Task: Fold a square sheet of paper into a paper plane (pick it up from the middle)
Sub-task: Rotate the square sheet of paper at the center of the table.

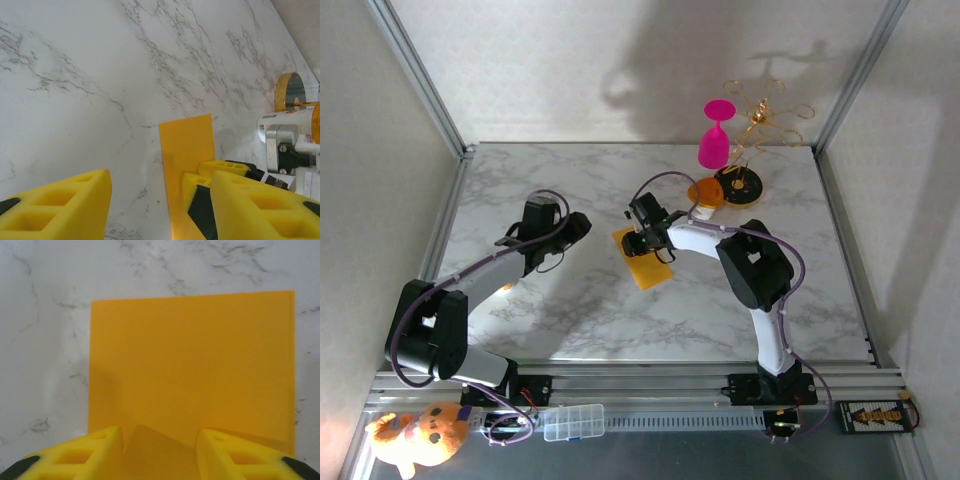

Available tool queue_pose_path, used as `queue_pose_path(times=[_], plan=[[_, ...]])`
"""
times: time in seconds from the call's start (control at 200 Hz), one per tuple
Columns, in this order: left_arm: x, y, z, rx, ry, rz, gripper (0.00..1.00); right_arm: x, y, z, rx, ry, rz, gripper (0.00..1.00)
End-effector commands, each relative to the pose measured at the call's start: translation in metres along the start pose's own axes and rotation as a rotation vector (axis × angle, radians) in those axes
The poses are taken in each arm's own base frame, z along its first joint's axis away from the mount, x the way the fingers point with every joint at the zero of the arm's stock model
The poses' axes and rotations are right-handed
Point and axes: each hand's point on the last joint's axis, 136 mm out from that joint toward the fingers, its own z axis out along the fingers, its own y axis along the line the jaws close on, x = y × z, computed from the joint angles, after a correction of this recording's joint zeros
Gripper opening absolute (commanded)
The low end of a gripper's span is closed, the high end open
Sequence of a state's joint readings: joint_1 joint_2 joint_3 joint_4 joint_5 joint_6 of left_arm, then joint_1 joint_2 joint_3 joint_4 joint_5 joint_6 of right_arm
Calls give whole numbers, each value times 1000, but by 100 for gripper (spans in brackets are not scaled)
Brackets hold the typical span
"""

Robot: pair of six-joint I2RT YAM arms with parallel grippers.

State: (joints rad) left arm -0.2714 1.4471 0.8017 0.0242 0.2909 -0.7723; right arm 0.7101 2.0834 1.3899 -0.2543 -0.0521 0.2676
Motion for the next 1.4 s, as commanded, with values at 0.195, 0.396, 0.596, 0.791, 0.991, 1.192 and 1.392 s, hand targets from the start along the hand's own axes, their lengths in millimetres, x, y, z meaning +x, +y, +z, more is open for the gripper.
queue_pose_path(times=[0.195, 0.396, 0.596, 0.791, 0.991, 1.192, 1.392], plan=[[16, -2, 2, -6, 38, -18, 56, 66, -14, 29, 115, 105, 518, 41], [33, -21, 7, 57, 89, -27, 57, 3, 15, -9, -63, -47, 564, 43], [56, -49, 19, 142, 160, -27, 52, -25, 22, -70, -223, -155, 549, 49], [68, -61, 47, 161, 219, -6, 41, 24, -19, -86, -166, -111, 607, 50], [78, -61, 82, 128, 275, 20, 40, 48, -32, -94, -150, -87, 629, 51], [89, -46, 103, 75, 300, -13, 38, 56, -32, -92, -170, -67, 656, 51], [106, -29, 106, 16, 282, -108, 34, 58, -32, -95, -194, -66, 703, 50]])
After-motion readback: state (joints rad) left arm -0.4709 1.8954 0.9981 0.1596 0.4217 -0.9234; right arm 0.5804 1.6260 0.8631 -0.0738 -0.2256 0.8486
